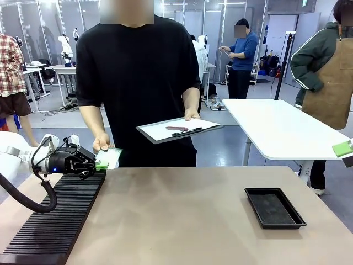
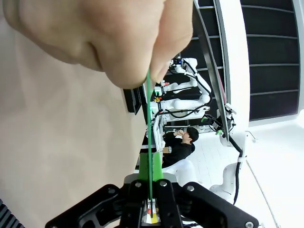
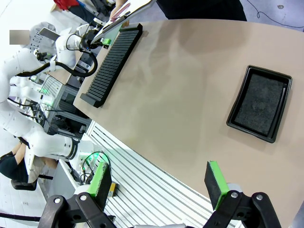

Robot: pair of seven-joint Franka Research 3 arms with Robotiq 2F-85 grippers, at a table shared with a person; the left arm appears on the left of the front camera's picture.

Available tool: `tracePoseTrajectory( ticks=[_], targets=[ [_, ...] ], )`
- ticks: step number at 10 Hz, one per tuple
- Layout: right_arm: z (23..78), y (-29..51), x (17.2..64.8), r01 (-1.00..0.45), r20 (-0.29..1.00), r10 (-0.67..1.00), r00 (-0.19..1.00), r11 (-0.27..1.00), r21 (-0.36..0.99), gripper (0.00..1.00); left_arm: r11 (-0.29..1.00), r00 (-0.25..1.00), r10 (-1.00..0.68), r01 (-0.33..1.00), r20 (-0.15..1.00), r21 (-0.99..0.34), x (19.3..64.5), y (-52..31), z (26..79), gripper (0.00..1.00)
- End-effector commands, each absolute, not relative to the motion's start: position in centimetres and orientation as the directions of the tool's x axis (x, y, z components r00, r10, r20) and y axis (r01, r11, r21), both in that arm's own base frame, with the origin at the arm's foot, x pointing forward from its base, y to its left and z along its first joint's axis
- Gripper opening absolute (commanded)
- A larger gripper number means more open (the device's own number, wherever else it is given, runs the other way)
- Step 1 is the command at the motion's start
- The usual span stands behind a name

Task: Inspect the PCB.
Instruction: Release the Blank PCB you were holding.

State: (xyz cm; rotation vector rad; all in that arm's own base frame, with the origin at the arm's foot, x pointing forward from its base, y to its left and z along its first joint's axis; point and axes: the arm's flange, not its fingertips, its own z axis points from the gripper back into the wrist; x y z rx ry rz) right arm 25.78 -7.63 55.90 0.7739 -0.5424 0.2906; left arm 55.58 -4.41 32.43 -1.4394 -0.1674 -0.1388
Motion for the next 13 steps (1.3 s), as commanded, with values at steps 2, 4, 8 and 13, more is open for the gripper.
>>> tracePoseTrajectory(
  ticks=[2, 4, 8, 13],
  targets=[
    [55.96, -7.59, 25.79, -0.443, 0.563, 0.054, 0.825, 0.679, 0.585, 1.00, 0.137, 0.983, -0.001, 0.183, 0.185, -0.973, 55.55, -4.35, 32.42, 0.03],
    [55.96, -7.59, 25.79, -0.443, 0.563, 0.054, 0.825, 0.679, 0.585, 1.00, 0.125, 0.980, 0.002, 0.196, 0.198, -0.973, 55.48, -4.32, 32.57, 0.46],
    [55.96, -7.59, 25.79, -0.443, 0.563, 0.054, 0.825, 0.679, 0.585, 1.00, 0.113, 0.980, -0.028, 0.197, 0.195, -0.974, 55.33, -4.33, 32.78, 1.00],
    [55.96, -7.59, 25.79, -0.443, 0.563, 0.054, 0.825, 0.679, 0.585, 1.00, 0.127, 0.981, -0.030, 0.196, 0.193, -0.972, 55.20, -4.12, 33.17, 1.00]
  ],
)
